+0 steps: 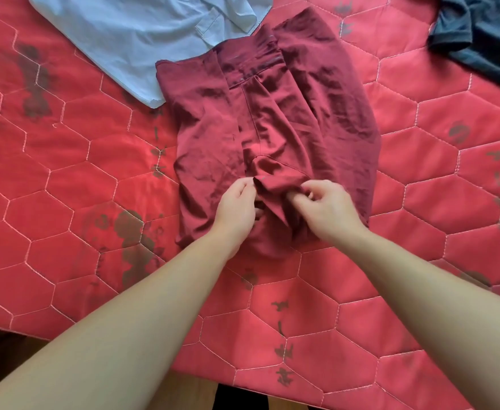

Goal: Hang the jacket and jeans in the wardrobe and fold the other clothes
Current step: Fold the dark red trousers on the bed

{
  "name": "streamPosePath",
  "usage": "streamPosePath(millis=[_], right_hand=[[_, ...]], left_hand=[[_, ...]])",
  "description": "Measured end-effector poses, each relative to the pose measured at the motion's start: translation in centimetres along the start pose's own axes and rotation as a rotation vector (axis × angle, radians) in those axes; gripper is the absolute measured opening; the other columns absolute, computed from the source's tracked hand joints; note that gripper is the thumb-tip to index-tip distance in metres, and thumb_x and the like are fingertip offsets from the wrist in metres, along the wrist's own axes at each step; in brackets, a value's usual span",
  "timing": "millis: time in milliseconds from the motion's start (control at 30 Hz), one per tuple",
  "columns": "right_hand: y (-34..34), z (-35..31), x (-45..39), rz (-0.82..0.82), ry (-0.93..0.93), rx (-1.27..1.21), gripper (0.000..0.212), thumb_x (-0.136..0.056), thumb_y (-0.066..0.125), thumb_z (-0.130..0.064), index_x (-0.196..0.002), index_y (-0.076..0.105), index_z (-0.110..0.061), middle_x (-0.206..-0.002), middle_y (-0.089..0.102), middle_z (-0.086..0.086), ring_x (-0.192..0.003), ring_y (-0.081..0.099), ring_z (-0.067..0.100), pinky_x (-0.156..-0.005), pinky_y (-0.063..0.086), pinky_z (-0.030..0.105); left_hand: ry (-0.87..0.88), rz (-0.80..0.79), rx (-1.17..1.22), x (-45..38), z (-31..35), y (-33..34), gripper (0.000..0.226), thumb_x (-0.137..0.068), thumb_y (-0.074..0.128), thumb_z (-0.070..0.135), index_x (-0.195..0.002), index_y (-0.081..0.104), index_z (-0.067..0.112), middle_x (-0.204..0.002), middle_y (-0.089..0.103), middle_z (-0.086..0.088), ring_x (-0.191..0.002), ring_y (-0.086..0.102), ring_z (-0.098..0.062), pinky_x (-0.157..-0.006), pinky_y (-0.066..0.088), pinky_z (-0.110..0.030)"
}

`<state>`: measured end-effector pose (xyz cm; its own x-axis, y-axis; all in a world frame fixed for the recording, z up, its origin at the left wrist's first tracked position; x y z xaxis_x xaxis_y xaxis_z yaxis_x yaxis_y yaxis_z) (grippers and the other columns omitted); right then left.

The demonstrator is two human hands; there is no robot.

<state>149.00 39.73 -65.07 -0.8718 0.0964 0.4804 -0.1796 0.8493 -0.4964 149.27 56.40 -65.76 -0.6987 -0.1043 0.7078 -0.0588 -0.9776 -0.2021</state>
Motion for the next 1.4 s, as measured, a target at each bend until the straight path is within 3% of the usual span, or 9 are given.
streamPosePath(millis=[100,300,467,567,700,900,1033,1133,1400], right_hand=[[-0.2,0.8,-0.6,0.040,0.447,-0.604,0.023,-0.095,0.056,-0.036,-0.083,0.058,-0.017,-0.077,0.052,0.008,-0.067,0.057,0.020,-0.053,0.053,0.024],[-0.4,1.7,-0.2,0.002,0.613,-0.809,0.019,-0.101,0.048,-0.022,-0.092,0.061,-0.011,-0.084,0.067,0.008,-0.057,0.071,0.017,-0.053,0.057,0.026],[-0.5,2.3,0.0,0.015,0.596,-0.674,0.018,-0.099,0.050,-0.025,-0.090,0.061,-0.014,-0.092,0.067,0.009,-0.063,0.071,0.018,-0.061,0.059,0.030],[-1.2,1.8,-0.1,0.084,0.436,-0.489,0.014,-0.092,0.052,-0.016,-0.103,0.059,-0.020,-0.097,0.061,0.004,-0.064,0.065,0.016,-0.065,0.057,0.030],[-1.8,0.3,0.1,0.200,0.095,-0.050,0.053,-0.080,0.062,-0.018,-0.129,0.047,-0.031,-0.118,0.046,-0.004,-0.097,0.052,0.009,-0.086,0.041,0.026],[1.0,-2.1,1.0,0.096,-0.612,0.526,0.041,-0.081,0.059,-0.027,-0.122,0.064,-0.022,-0.125,0.055,0.006,-0.106,0.056,0.031,-0.079,0.049,0.042],[2.5,0.5,0.5,-0.021,-0.420,0.791,0.058,-0.089,0.035,-0.048,-0.141,0.046,-0.025,-0.150,0.043,0.002,-0.136,0.039,0.026,-0.099,0.038,0.044],[1.5,1.2,1.0,0.052,-0.357,0.671,0.059,-0.089,0.041,-0.047,-0.142,0.046,-0.022,-0.152,0.040,0.003,-0.139,0.035,0.024,-0.104,0.035,0.043],[-6.1,6.6,2.8,0.444,0.401,0.135,0.073,-0.081,0.072,-0.035,-0.143,0.040,-0.015,-0.135,0.044,0.011,-0.125,0.044,0.029,-0.104,0.034,0.040]], left_hand=[[0.309,0.078,-0.222,1.5,0.9,-1.4,0.026,-0.084,0.063,0.051,-0.105,0.055,0.038,-0.100,0.058,0.010,-0.078,0.055,-0.008,-0.074,0.044,-0.019],[0.752,-0.268,-1.334,2.3,-1.7,-0.6,0.096,-0.060,0.079,0.054,-0.142,0.030,0.041,-0.137,0.040,0.001,-0.114,0.044,-0.021,-0.095,0.041,-0.039],[0.783,-0.072,-0.827,1.6,-0.4,-1.4,0.019,-0.082,0.057,0.032,-0.092,0.069,0.022,-0.095,0.058,0.007,-0.083,0.057,-0.018,-0.073,0.048,-0.033],[0.423,0.067,-0.512,0.2,0.5,-2.0,0.035,-0.095,0.056,0.029,-0.065,0.045,0.015,-0.062,0.046,0.004,-0.066,0.040,-0.018,-0.061,0.030,-0.032],[0.148,0.171,-0.461,-2.2,0.1,-3.0,0.044,-0.099,0.049,0.028,-0.063,0.028,0.014,-0.060,0.033,-0.001,-0.069,0.032,-0.026,-0.061,0.023,-0.036],[0.009,0.265,-0.241,-2.7,-0.5,-3.4,0.006,-0.094,0.053,0.023,-0.091,0.056,0.019,-0.084,0.060,0.003,-0.084,0.056,-0.025,-0.073,0.041,-0.031],[0.543,0.408,-0.628,0.0,1.6,-3.0,0.034,-0.084,0.062,0.016,-0.115,0.057,0.027,-0.109,0.053,0.001,-0.101,0.051,-0.022,-0.089,0.038,-0.034],[0.897,0.242,-1.007,1.4,1.5,-0.1,0.032,-0.078,0.064,0.023,-0.109,0.068,0.031,-0.115,0.060,0.002,-0.104,0.053,-0.025,-0.085,0.039,-0.040],[0.722,0.014,-1.462,1.2,1.1,4.6,0.075,-0.074,0.064,0.035,-0.144,0.041,0.019,-0.154,0.032,-0.008,-0.139,0.030,-0.030,-0.110,0.025,-0.050]])
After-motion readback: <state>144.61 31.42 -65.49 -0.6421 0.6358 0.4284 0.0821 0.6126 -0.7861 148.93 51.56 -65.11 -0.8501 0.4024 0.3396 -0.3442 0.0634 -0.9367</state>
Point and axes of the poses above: each hand's wrist, its own x-axis away from the middle knuckle, its own y-axis out of the palm, z = x × y, the point moved 5 cm from there along -x, towards the middle knuckle
